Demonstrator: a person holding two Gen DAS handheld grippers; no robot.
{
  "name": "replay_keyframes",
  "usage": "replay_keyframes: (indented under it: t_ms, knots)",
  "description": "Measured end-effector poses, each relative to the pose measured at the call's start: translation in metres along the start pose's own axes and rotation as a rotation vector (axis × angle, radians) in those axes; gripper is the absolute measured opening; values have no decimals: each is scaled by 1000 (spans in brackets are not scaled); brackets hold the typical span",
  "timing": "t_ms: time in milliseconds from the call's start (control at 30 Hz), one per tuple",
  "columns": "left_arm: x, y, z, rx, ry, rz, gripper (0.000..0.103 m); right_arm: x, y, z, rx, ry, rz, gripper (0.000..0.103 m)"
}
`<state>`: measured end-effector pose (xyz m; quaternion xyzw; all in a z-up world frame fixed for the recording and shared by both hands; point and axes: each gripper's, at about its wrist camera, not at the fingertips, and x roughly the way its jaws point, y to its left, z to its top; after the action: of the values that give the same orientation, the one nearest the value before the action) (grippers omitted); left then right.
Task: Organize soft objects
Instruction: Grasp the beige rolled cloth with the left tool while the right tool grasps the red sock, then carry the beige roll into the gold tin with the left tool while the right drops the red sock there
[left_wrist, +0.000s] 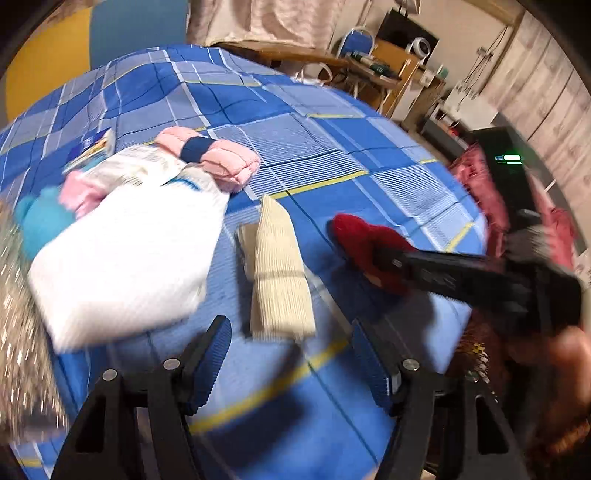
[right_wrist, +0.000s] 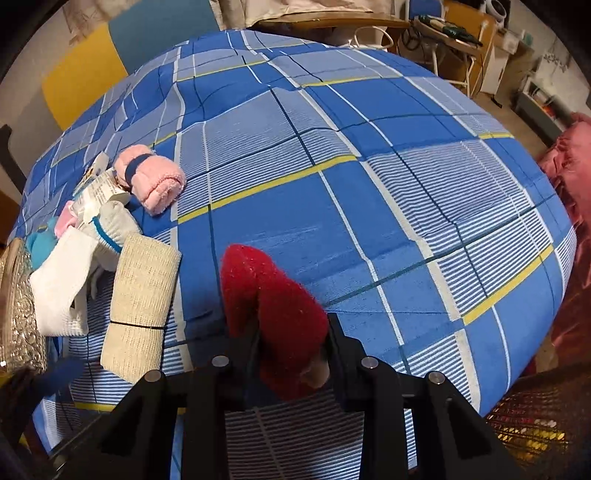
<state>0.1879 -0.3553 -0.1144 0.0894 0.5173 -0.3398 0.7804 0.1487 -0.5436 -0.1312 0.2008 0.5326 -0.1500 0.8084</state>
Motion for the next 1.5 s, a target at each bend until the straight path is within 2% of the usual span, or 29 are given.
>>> replay_keyframes:
  t_ms: [67,133,200,267,300,333,467,700,967,1100,1333,1500]
  knots:
    - [12,1,9,-9,9,-13,68,0,-7,3,20,6,22,32]
    - [23,1,14,-10,12,29,68,0,-8,4,30,8,31,32]
    - [32,-2,17,13,12,42,68,0,-6,5,20,6,23,32]
    - [42,-1,15,22,23,74,54,0,-4,5,15,3,20,32]
    - [42,0,14,33,10,89,44,-1,-3,6,10,-3,19,32]
    - [40,-1,12,50,-6,103,39,-2,-3,6,6,-9,18,32]
    - [31,2,3,67,-2,94,37,-11,1,4,-16,-46,48,32]
    - [-11,14,-42,22,-63,32,36,-17,20,0,-69,-72,125,32]
    - [-78,38,-96,-35,-164,4,36,-15,45,-10,-161,-95,86,32]
    - [-118,64,-122,-86,-217,22,36,-13,52,-17,-176,-86,84,32]
    - [-177,125,-160,-181,-290,96,36,-21,66,-31,-206,-117,85,32]
    - [-210,183,-182,-272,-322,186,36,-36,74,-49,-191,-155,115,32]
